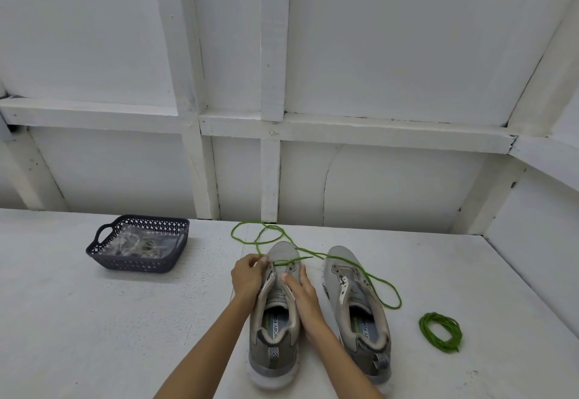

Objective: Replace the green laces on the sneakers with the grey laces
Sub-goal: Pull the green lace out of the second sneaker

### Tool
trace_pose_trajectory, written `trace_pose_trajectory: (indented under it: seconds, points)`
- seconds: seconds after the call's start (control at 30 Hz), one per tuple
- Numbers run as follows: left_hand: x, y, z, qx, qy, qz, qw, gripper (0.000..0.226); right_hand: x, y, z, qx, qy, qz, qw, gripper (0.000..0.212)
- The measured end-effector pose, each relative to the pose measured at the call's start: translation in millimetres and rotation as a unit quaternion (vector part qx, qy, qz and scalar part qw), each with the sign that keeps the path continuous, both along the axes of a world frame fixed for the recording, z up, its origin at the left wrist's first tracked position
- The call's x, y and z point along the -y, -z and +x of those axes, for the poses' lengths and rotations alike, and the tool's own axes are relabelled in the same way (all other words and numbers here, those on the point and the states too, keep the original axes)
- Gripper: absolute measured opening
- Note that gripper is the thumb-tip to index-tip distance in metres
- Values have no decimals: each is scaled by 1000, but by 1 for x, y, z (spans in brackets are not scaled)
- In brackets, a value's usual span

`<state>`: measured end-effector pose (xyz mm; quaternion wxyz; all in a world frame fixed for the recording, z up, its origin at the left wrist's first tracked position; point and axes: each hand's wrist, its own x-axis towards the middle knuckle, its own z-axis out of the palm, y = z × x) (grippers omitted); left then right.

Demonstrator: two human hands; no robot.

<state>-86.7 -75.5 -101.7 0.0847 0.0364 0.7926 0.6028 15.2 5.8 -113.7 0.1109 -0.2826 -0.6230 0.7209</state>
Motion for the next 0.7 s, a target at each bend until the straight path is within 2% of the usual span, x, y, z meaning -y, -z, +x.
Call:
trace_pose_trajectory:
  seconds: [0.07,0.13,0.27,0.33,0.43,0.53,0.6,0.7]
  points:
    - [1,-5,2,-30,-78,38,996,16,0,0,1,-3,-3,3,1000,74]
    - [2,-7,2,-33,-98,59,993,17,-1,0,1,-3,-4,0,1000,75]
    - [-2,-2,-2,27,25,19,999,14,-1,2,-1,4,3,-7,1000,76]
    - [-3,-1,-2,5,37,17,999,7,0,1,-1,9,2,-10,1000,77]
    - [-2,-5,-1,-40,-47,89,994,12,0,-2,2,8,-6,0,1000,77]
    - [0,-13,1,-38,-113,190,974,13,0,-1,2,9,-9,2,1000,78]
    - [0,-19,3,-25,-123,243,962,11,-1,0,2,10,-9,1,1000,78]
    - [0,-24,3,2,-66,273,960,11,-1,-1,2,10,-9,3,1000,77]
